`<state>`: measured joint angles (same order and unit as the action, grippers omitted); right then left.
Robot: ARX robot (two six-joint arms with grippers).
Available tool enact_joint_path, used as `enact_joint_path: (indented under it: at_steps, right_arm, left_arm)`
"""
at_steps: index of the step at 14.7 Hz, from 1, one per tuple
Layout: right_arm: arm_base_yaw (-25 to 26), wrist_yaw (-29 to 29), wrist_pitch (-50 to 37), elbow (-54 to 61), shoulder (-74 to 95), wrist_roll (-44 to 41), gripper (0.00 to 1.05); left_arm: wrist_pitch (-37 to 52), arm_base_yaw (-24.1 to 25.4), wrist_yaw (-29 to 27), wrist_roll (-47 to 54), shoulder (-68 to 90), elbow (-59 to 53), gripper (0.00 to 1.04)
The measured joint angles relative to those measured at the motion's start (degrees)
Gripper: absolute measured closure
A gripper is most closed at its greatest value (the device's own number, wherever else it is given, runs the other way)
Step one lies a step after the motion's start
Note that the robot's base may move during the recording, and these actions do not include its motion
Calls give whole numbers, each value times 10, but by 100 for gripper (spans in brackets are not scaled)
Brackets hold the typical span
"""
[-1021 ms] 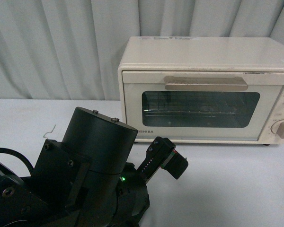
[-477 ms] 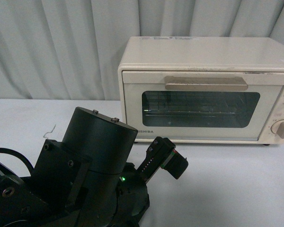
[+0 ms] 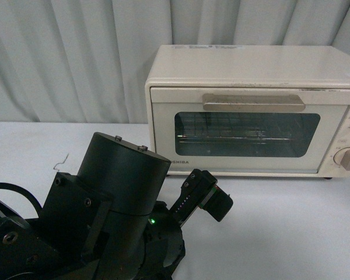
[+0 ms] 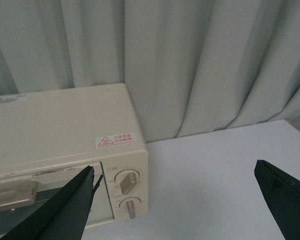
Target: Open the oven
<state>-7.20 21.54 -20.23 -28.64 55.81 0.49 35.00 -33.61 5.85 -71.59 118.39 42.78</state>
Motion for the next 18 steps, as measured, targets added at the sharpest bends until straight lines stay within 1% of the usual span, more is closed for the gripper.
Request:
enact_joint_path:
  at_steps: [1, 2, 3, 4, 6, 7, 8, 10, 12, 14, 15, 18]
  right_arm:
    - [-21, 10, -30, -78, 99, -72, 6]
    - [-38, 12, -41, -143, 163, -131, 6]
    - [-63, 12, -67, -205, 236, -230, 6]
    - [-83, 12, -87, -241, 290, -327, 6]
    - [-98, 5, -96, -264, 337, -445, 6]
    - [-102, 0, -119, -270, 359, -511, 9]
    - [-104, -12, -129, -280, 377, -584, 24]
    - [-111, -36, -129, -295, 394, -678, 47]
    - [-121, -62, -115, -301, 405, -752, 74]
    - [-124, -87, -91, -301, 406, -791, 94]
    - [-124, -103, -76, -298, 406, -816, 103]
    - [-124, -131, -23, -280, 406, -837, 103]
  left_arm:
    - [0, 0, 0, 0, 0, 0, 7]
    - [0, 0, 0, 0, 0, 0, 7]
    - [0, 0, 1, 0, 0, 0, 7]
    - [0, 0, 1, 0, 0, 0, 7]
    - [0, 0, 1, 0, 0, 0, 7]
    - [0, 0, 1, 0, 0, 0, 7]
    - [0, 0, 1, 0, 0, 0, 7]
    - [0, 0, 1, 0, 0, 0, 7]
    - [0, 0, 1, 0, 0, 0, 7]
    - [0, 0, 1, 0, 0, 0, 7]
    - [0, 0, 1, 0, 0, 0, 7]
    - [0, 0, 1, 0, 0, 0, 7]
